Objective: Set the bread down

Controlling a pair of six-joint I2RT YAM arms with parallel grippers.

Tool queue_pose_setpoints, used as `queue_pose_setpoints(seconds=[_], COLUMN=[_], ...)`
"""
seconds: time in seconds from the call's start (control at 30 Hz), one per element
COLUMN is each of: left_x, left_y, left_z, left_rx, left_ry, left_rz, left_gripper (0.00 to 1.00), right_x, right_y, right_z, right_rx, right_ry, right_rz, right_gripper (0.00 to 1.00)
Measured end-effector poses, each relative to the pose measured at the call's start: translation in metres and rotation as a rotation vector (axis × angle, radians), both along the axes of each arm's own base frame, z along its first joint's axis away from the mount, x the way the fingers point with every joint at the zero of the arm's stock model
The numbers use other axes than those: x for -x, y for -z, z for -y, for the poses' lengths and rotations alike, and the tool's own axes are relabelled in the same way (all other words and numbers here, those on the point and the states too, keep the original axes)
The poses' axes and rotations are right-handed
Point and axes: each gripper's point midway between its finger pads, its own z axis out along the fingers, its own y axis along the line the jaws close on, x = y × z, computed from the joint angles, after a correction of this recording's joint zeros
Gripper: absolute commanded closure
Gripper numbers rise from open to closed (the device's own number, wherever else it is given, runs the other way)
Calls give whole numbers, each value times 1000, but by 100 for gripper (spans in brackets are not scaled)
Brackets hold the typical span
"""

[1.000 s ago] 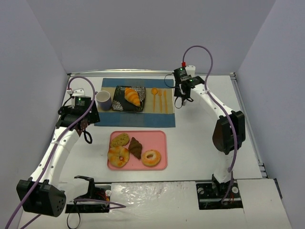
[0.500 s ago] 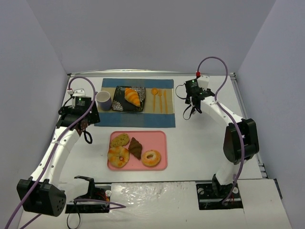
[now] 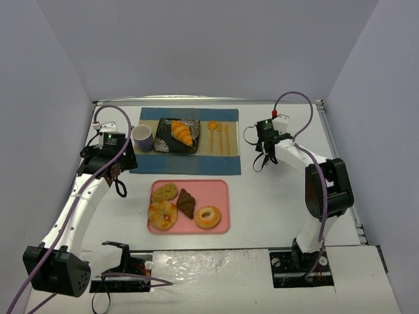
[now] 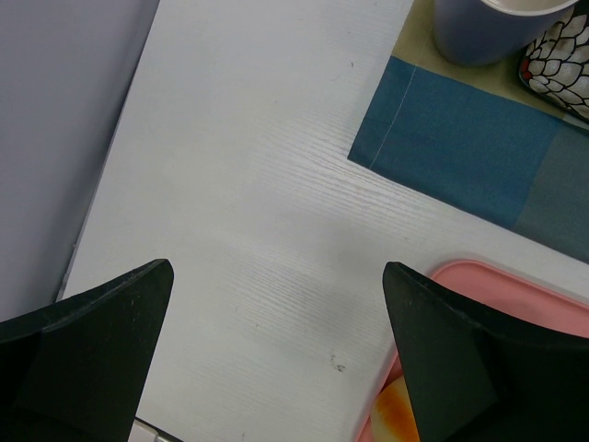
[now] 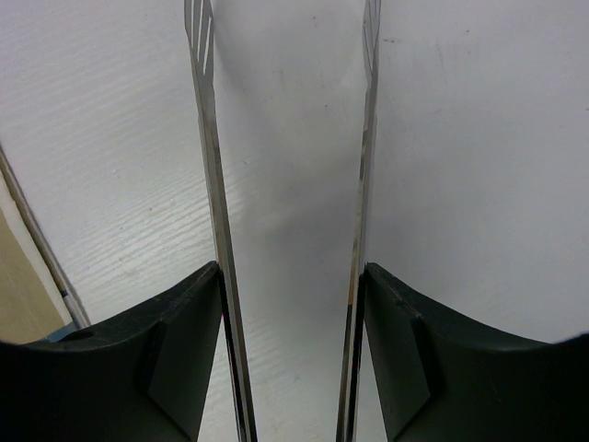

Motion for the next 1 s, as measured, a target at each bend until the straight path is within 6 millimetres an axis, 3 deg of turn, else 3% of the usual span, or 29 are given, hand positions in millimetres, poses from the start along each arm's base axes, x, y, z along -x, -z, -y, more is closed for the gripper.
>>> queue_pose_setpoints(seconds=[0.3, 0.77, 1.0], left_x=[0, 0, 0], left_y=[0, 0, 0], left_z=[0, 0, 0], left_rx=[0, 0, -1], left_ry=[0, 0, 0], left_rz=[0, -1, -1], left_gripper=[3, 3, 3], right_x=[5, 8, 8], right_y=[44, 61, 62], right_z=[-3, -12, -12], right_rx=[-51, -109, -123], right_ry=[3, -16, -9], right_rz=[-88, -133, -137], right_gripper=[42, 29, 18])
